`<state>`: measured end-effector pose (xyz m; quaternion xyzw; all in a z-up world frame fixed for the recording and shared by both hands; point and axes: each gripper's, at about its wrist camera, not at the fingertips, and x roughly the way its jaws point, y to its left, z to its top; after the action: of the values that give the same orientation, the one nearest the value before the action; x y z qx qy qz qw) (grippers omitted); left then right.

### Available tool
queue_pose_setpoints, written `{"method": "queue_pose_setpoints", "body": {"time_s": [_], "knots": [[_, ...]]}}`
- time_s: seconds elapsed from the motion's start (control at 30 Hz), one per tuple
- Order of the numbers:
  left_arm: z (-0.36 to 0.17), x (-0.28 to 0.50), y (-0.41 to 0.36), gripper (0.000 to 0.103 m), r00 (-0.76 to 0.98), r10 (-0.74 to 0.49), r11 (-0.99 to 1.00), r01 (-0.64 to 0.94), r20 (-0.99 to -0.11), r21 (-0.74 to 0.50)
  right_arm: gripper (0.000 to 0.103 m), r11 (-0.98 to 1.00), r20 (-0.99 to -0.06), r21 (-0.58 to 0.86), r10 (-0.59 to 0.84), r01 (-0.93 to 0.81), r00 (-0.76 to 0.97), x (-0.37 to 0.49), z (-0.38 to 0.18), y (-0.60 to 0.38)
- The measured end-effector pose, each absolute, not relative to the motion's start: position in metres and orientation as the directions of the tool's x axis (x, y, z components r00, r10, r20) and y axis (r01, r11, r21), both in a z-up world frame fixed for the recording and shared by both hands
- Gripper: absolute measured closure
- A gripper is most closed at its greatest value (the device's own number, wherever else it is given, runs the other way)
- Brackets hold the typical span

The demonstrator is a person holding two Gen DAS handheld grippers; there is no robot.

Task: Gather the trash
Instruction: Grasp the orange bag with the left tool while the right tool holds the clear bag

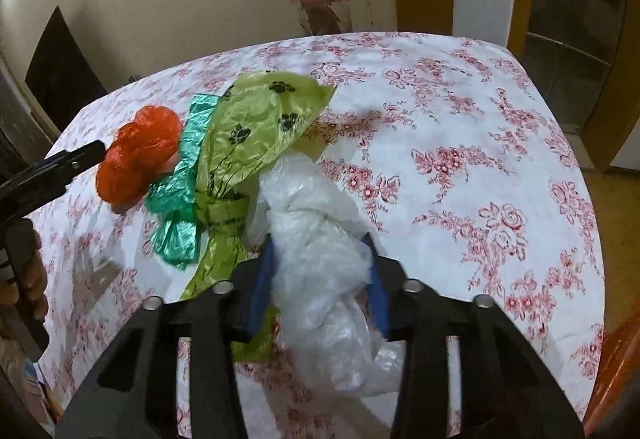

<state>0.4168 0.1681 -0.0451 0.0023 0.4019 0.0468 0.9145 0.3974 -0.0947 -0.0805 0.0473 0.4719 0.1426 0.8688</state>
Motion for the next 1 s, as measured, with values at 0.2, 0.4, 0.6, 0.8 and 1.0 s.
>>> {"method": "queue_pose_setpoints", "body": {"time_s": [0.2, 0.4, 0.6, 0.8, 1.0], "knots": [[-0.048, 0.418, 0.157, 0.004, 0.690, 0.092, 0.996, -0.053, -0.718, 0.077, 0.069, 0.973, -0.792, 0.195, 0.231, -0.125, 0.565, 0.376, -0.072, -0.126], [-0.056, 0.428, 0.150, 0.004, 0.676, 0.088, 0.996, -0.041, -0.732, 0.082, 0.069, 0.993, -0.772, 0.115, 0.109, -0.032, 0.626, 0.352, -0.066, -0.161], [-0.068, 0.438, 0.148, 0.005, 0.647, 0.071, 0.997, -0.040, -0.759, 0.060, 0.069, 0.994, -0.743, 0.110, 0.100, -0.028, 0.662, 0.339, -0.054, -0.180], [-0.084, 0.447, 0.146, 0.034, 0.602, 0.012, 1.000, -0.027, -0.798, -0.005, 0.069, 0.993, -0.753, 0.121, 0.099, -0.010, 0.651, 0.333, -0.057, -0.195], [-0.079, 0.441, 0.150, 0.042, 0.619, -0.009, 0.998, -0.042, -0.785, -0.045, 0.069, 0.990, -0.752, 0.141, 0.099, 0.012, 0.651, 0.325, -0.055, -0.206]]}}
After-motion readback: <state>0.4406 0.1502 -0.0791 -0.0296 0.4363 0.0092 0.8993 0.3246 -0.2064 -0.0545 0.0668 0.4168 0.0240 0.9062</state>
